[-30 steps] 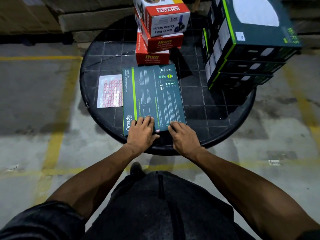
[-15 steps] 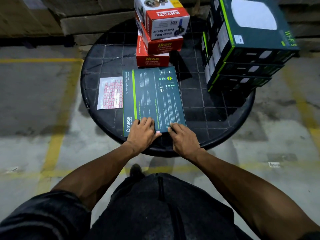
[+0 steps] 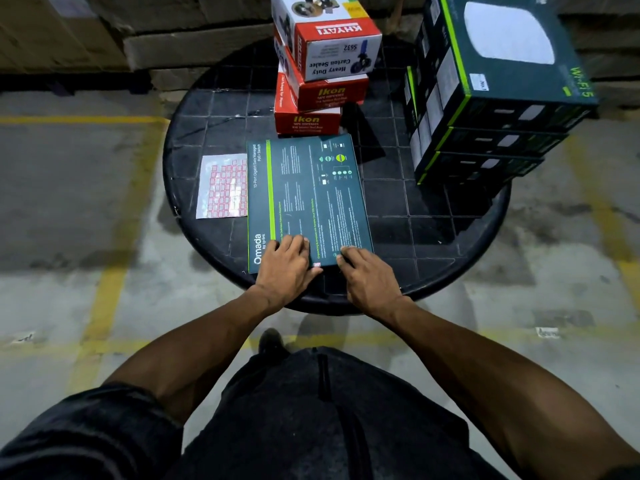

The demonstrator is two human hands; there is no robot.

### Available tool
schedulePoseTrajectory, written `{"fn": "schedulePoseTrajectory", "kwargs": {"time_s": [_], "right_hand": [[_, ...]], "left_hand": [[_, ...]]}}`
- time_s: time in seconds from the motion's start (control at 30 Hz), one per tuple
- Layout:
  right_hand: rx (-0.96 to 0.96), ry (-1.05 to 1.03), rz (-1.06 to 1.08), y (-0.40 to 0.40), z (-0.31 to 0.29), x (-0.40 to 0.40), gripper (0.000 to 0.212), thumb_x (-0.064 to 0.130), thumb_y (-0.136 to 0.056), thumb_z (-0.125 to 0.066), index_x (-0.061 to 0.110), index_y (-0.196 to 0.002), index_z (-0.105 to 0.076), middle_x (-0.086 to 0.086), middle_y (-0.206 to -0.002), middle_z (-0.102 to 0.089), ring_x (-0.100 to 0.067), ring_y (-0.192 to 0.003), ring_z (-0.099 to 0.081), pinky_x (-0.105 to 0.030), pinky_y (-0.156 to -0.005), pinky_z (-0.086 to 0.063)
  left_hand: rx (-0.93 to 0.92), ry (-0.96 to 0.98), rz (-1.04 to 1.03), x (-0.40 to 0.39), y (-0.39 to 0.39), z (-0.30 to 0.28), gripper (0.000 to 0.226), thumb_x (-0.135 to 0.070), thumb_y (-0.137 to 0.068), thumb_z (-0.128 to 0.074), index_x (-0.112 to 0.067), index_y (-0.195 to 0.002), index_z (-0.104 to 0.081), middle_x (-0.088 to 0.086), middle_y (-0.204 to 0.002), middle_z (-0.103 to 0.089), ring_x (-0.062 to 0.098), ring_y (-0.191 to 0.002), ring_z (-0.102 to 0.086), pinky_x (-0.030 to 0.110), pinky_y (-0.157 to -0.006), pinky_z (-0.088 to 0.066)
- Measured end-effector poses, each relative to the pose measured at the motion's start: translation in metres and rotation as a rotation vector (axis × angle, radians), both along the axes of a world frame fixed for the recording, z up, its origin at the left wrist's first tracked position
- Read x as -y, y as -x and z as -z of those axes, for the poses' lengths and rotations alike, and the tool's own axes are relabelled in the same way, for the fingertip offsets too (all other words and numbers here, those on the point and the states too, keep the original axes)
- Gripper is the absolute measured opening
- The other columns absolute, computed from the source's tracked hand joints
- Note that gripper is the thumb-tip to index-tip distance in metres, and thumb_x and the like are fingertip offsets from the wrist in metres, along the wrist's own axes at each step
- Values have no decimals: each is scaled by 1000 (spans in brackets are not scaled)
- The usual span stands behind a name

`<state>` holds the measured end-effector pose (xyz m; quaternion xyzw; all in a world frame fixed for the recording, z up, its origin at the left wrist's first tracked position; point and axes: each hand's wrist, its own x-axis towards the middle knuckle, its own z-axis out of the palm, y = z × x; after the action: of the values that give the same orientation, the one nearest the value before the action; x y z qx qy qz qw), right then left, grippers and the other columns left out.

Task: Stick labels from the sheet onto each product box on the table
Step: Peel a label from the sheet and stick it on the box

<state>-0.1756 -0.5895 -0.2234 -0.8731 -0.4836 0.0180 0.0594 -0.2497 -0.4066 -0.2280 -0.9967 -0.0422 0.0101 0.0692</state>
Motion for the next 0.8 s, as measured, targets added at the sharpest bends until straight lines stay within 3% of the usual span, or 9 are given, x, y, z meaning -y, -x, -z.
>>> {"fn": "schedulePoseTrajectory", "kwargs": {"time_s": [0.17,0.23,0.33,0.43,0.53,0.8], "right_hand": [[-16,27,-5,0,0,0,48,6,-67,-69,-2,-115,-66,-17,-114,-63,-32,-99,-62,-36,-86,-53],[-22,38,4,-1,-1,0,50,7,-68,-70,-2,-116,-65,-17,-115,-63,-32,-101,-62,-36,-86,-53],[-33,45,6,0,-2,-1,51,8,-66,-72,-2,-116,-65,-17,-115,-63,-32,-101,-62,-36,-87,-53],[-28,52,9,1,-1,-1,52,9,-65,-72,-2,-116,-65,-17,-116,-62,-33,-102,-61,-36,-87,-52],[-26,60,16,2,0,-1,52,9,-67,-70,-3,-117,-64,-18,-117,-62,-34,-104,-60,-37,-89,-52],[-27,63,24,4,3,0,52,7,-71,-67,-5,-122,-61,-21,-123,-59,-36,-111,-58,-40,-95,-50]], "left_hand": [[-70,6,8,-3,6,-2,76,-55,-83,-64,-3,-136,-47,9,-123,-53,27,-106,-49,39,-85,-40],[-95,62,-9,-1,6,-4,81,-61,-88,-52,-4,-144,-36,10,-137,-44,29,-119,-43,41,-95,-36],[-29,265,-141,3,5,-10,72,-62,-92,-41,-11,-143,-38,7,-145,-39,26,-132,-33,40,-106,-26],[-95,371,-286,3,4,-7,80,-65,-94,-33,-12,-153,-20,7,-161,-13,24,-149,-5,41,-118,-7],[-172,405,-355,1,3,-2,88,-70,-93,-27,-14,-155,-3,6,-163,5,23,-149,10,40,-119,6],[-180,412,-386,5,3,5,84,-66,-95,-26,-17,-155,5,5,-162,13,22,-148,17,39,-116,15]]}}
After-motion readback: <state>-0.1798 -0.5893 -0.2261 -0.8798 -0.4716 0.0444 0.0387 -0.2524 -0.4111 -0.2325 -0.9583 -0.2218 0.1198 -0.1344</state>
